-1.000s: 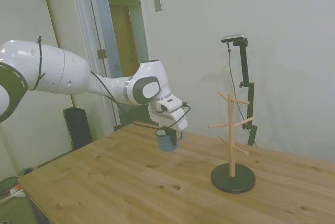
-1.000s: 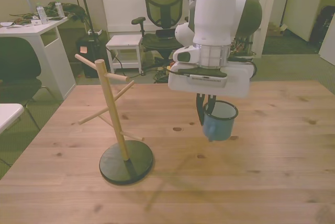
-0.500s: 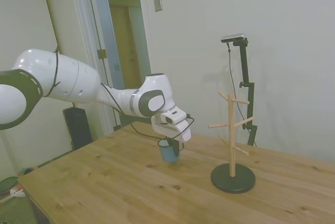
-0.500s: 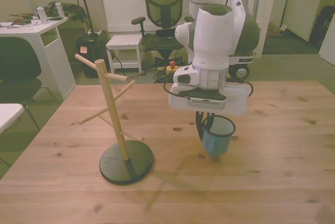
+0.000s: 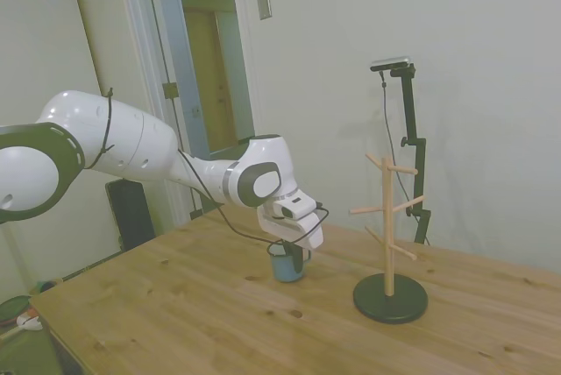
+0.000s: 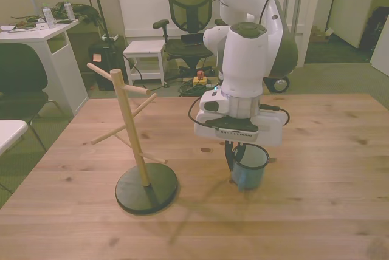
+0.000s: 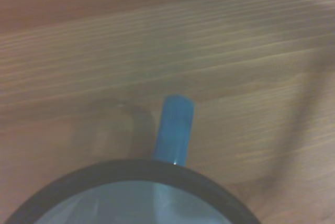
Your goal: Unload the mug
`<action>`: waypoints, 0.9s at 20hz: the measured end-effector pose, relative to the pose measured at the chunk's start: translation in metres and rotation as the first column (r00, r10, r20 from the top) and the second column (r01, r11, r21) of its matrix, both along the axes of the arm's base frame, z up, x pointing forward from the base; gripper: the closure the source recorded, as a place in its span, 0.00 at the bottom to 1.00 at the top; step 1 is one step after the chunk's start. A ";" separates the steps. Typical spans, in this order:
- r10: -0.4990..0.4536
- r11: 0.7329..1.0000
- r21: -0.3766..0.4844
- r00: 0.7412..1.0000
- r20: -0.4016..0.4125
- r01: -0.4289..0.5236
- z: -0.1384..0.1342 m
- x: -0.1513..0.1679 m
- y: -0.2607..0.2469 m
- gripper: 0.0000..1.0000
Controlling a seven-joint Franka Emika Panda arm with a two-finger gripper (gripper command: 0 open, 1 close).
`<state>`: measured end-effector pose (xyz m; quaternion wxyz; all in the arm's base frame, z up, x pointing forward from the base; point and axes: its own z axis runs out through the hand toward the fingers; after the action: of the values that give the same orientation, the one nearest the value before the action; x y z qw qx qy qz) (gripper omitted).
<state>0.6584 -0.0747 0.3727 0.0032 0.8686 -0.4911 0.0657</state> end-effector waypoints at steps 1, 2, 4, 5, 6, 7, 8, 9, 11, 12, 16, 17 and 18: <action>-0.002 1.000 0.000 1.000 -0.001 0.002 0.000 0.000 -0.001 0.00; -0.003 1.000 -0.001 1.000 -0.002 0.003 0.000 0.000 -0.002 0.00; -0.005 1.000 -0.002 1.000 -0.002 0.005 0.000 0.000 -0.003 0.00; -0.005 1.000 -0.002 1.000 -0.002 0.005 0.001 0.000 -0.003 0.00; -0.005 1.000 -0.002 1.000 -0.002 0.005 0.001 0.000 -0.003 0.00; -0.006 1.000 -0.002 1.000 -0.002 0.006 0.001 0.000 -0.003 0.00; -0.006 1.000 -0.002 1.000 -0.003 0.006 0.001 0.000 -0.004 0.00; -0.006 1.000 -0.002 1.000 -0.003 0.006 0.001 0.000 -0.004 0.00; -0.006 1.000 -0.002 1.000 -0.003 0.006 0.001 0.000 -0.004 0.00; -0.007 1.000 -0.002 1.000 -0.003 0.007 0.001 0.000 -0.004 0.00; -0.013 1.000 -0.008 1.000 0.011 0.013 0.011 -0.001 -0.008 0.00; -0.015 1.000 -0.009 1.000 0.016 0.015 0.016 -0.002 -0.009 0.00; -0.018 1.000 -0.010 1.000 0.019 0.018 0.020 -0.003 -0.011 0.00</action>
<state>0.6554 -0.0854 0.3927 0.0036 0.8634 -0.4986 0.0762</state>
